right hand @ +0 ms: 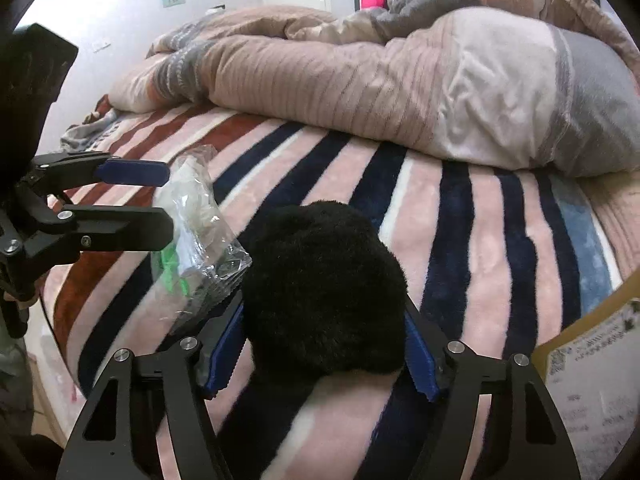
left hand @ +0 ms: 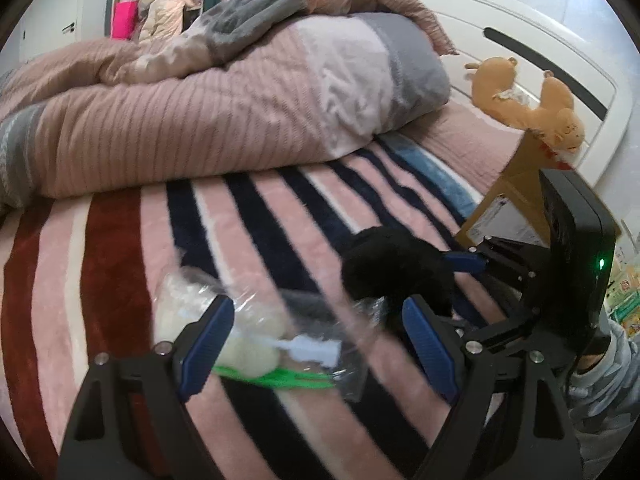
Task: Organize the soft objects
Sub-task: 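Reach the right gripper to the black fluffy pouch and close on it, then carry the black pouch with the right gripper into the box and open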
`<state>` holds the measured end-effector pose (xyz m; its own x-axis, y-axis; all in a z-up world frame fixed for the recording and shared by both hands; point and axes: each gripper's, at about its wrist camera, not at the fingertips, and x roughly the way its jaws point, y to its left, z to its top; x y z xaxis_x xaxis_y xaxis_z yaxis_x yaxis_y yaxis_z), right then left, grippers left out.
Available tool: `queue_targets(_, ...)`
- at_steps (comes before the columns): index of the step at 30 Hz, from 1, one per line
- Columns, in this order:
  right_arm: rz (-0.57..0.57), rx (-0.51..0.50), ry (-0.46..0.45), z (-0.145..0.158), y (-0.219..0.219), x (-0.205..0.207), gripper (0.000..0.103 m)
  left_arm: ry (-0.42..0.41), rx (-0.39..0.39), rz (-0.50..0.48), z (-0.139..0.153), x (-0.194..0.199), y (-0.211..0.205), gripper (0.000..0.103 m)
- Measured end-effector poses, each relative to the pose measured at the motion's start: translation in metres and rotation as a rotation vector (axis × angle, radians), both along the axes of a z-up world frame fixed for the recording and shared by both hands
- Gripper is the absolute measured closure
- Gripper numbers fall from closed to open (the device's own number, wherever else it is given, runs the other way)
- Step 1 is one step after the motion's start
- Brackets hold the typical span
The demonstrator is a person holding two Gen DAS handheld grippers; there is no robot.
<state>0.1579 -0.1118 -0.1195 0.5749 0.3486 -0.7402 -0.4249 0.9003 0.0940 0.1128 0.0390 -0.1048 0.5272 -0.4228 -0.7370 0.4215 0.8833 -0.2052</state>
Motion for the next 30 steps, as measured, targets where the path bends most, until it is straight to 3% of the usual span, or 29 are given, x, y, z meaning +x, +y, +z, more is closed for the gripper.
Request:
queue_targets(16, 0.052, 0.173, -0.266, 0.12, -0.033, -0.101, 0.036, -0.166, -0.074, -0.144, 0.111, -0.075, -0.073, 0.02)
queue_targets(18, 0.053, 0.188, -0.3, 0.132, -0.042, -0.113, 0.036, -0.185, -0.075, -0.159, 0.124, -0.084, -0.084, 0.029)
queue_targets(19, 0.05, 0.188, -0.317, 0.137, -0.046, -0.118, 0.036, -0.187, -0.086, -0.177, 0.131, -0.088, -0.092, 0.036)
queue_targets(22, 0.024, 0.179, -0.367, 0.147, -0.062, -0.131, 0.036, -0.226, -0.057, -0.183, 0.146, -0.098, -0.116, 0.039)
queue_targets(30, -0.065, 0.187, -0.417, 0.158, -0.115, -0.147, 0.036, -0.259, -0.011, -0.246, 0.165, -0.098, -0.179, 0.039)
